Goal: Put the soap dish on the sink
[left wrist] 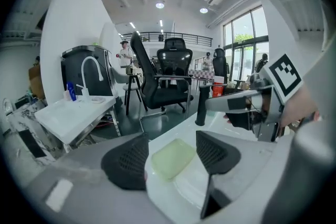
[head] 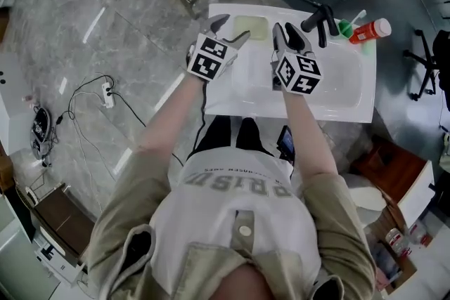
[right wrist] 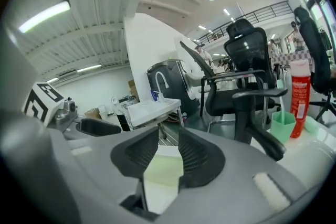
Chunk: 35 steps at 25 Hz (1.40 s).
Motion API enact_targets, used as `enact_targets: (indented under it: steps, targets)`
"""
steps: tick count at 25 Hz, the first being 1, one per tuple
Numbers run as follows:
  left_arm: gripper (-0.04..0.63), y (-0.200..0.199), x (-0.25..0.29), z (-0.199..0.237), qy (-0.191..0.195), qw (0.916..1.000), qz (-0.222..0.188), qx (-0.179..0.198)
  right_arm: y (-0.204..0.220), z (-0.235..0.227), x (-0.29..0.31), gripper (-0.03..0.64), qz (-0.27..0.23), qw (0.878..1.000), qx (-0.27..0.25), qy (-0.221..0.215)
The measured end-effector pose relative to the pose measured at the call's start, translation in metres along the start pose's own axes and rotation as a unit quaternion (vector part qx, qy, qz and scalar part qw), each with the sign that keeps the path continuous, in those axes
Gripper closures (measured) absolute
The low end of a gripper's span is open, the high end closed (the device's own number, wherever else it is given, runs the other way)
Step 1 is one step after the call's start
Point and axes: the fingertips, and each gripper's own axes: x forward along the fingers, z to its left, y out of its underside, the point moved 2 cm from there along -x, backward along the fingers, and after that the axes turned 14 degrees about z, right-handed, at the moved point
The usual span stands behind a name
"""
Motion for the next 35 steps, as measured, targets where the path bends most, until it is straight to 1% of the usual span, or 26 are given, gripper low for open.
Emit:
enact_targets:
  steps: [3,6,9,11,15,19,21,23,27,31,32,35]
  targets:
    - [0.311,-0.006,-0.019,-0.009,-0.017,0.9993,-0.032,-0.008,-0.003,0.006,-0.024,0.497,-0.026,0.999,-0.02,0.018]
    - [0.324,-0.012,-0.041,-0.012,-0.042,0.9965,-0.069,-0.021,-0.005,0.016,-0.044,0.499,-0.044,0.998,-0.039,0.018]
    - [0.357,-0.017,-0.065,-0.015,-0.068,0.9911,-0.106,-0.042,-0.01,0.026,-0.065,0.506,-0.06,0.996,-0.059,0.012]
    - [0.36,-0.019,-0.082,-0.018,-0.081,0.9871,-0.129,-0.048,-0.016,0.033,-0.079,0.524,-0.075,0.995,-0.07,0.008]
    - [0.36,-0.022,-0.119,-0.023,-0.107,0.9784,-0.168,-0.055,-0.026,0.053,-0.104,0.525,-0.102,0.989,-0.103,-0.009]
    - [0.378,-0.015,-0.143,-0.027,-0.123,0.9705,-0.193,-0.074,-0.03,0.063,-0.128,0.532,-0.12,0.987,-0.11,-0.012]
    - [0.41,-0.013,-0.154,-0.027,-0.131,0.9662,-0.205,-0.085,-0.031,0.065,-0.139,0.543,-0.127,0.986,-0.105,-0.011]
    - [0.424,-0.011,-0.163,-0.027,-0.135,0.9636,-0.213,-0.09,-0.03,0.067,-0.147,0.55,-0.132,0.986,-0.101,-0.006]
    - [0.476,-0.006,-0.178,-0.029,-0.147,0.9596,-0.223,-0.087,-0.027,0.069,-0.157,0.57,-0.139,0.986,-0.096,0.006]
    - [0.486,-0.003,-0.184,-0.033,-0.153,0.9566,-0.233,-0.086,-0.027,0.071,-0.165,0.595,-0.145,0.983,-0.114,0.017]
    - [0.493,-0.003,-0.185,-0.034,-0.155,0.9555,-0.237,-0.083,-0.027,0.071,-0.166,0.599,-0.147,0.982,-0.116,0.019]
    - [0.543,-0.007,-0.189,-0.038,-0.169,0.9516,-0.248,-0.064,-0.028,0.072,-0.17,0.607,-0.152,0.98,-0.123,0.023]
